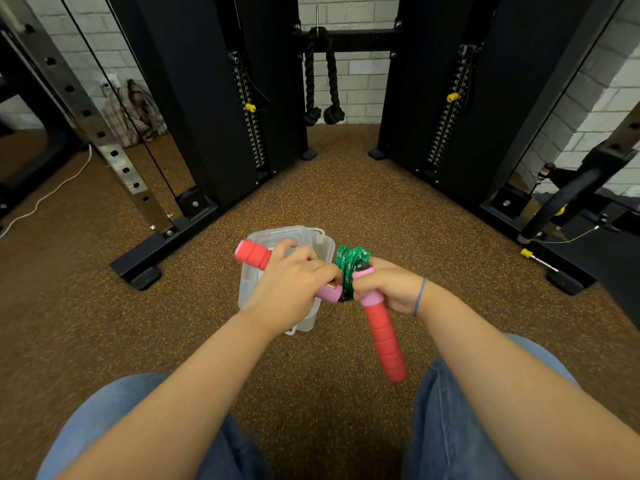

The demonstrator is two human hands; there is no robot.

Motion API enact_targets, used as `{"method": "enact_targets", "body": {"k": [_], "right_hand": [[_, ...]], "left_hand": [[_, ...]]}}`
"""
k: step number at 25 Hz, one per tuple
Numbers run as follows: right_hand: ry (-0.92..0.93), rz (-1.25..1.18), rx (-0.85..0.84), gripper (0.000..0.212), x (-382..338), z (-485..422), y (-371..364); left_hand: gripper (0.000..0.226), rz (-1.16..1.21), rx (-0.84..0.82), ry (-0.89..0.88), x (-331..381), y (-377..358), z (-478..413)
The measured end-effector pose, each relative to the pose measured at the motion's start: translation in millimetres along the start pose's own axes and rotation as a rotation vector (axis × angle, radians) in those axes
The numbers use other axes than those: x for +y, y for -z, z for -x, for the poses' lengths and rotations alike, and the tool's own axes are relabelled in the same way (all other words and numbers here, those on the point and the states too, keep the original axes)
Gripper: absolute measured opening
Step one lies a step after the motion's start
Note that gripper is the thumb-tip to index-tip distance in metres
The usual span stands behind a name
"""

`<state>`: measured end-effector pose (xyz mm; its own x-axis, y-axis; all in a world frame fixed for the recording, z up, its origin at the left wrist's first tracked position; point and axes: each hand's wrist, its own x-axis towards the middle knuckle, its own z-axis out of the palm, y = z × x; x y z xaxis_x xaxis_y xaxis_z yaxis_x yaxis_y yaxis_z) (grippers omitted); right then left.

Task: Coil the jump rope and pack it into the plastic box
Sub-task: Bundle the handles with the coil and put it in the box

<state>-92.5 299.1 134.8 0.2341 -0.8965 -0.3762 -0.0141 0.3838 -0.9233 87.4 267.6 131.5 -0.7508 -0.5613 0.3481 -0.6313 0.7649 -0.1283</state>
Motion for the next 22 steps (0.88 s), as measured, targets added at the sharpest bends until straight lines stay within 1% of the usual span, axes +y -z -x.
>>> {"method": "enact_targets", "body": {"k": [2,4,5,7,9,10,12,14,16,17,18,19,20,21,22], "right_hand": [[-0.018,0.015,0.023,0.020,0.9,-1.5,2.0],[-0.004,-0.008,0.022,0.018,2.1,-1.3,4.2],[0.007,-0.031,0.000,0.020,3.0,-0.9,4.6],[0.015,-0.084,-0.033,0.031,5.1,-0.1,4.9],[0.019,-0.122,-0.071,0.027,7.4,0.6,4.2],[0.018,-0.128,-0.093,0.025,7.0,2.8,2.0],[0.012,-0.147,-0.162,0.025,10.1,5.0,-2.0],[0.017,-0.207,-0.235,0.025,14.1,4.7,-8.2],[0.035,-0.241,-0.267,0.023,16.6,4.4,-14.2],[0.046,-0.257,-0.282,0.023,17.2,4.5,-16.8],[0.054,-0.274,-0.287,0.024,16.5,5.0,-18.6],[0.062,-0.288,-0.279,0.026,16.4,5.3,-19.9],[0.070,-0.298,-0.277,0.027,16.3,5.4,-20.6],[0.077,-0.304,-0.269,0.026,16.7,5.1,-20.3],[0.084,-0.308,-0.275,0.023,16.3,5.7,-19.7]], "left_hand": [[0.041,0.008,0.050,-0.009,3.9,0.7,0.4],[0.040,0.029,0.078,-0.006,9.0,4.2,1.2],[0.040,0.058,0.077,0.015,11.5,7.7,1.7],[0.042,0.140,0.084,0.060,15.3,14.3,1.7],[0.040,0.265,0.132,0.075,15.4,14.6,0.8],[0.037,0.371,0.166,0.074,14.4,13.2,-0.1],[0.031,0.662,0.248,0.113,13.4,16.4,-2.7],[0.036,0.842,0.341,0.188,17.3,24.4,-3.8],[0.033,0.861,0.488,0.252,25.0,27.8,-3.7],[0.034,0.867,0.561,0.314,28.6,25.4,-3.1],[0.044,0.905,0.612,0.397,32.9,25.3,-4.5],[0.057,0.985,0.627,0.499,36.0,23.0,-5.4],[0.068,1.094,0.594,0.610,37.8,19.9,-6.4],[0.072,1.221,0.505,0.702,38.9,17.9,-6.9],[0.069,1.365,0.365,0.761,40.3,17.2,-6.9]]}}
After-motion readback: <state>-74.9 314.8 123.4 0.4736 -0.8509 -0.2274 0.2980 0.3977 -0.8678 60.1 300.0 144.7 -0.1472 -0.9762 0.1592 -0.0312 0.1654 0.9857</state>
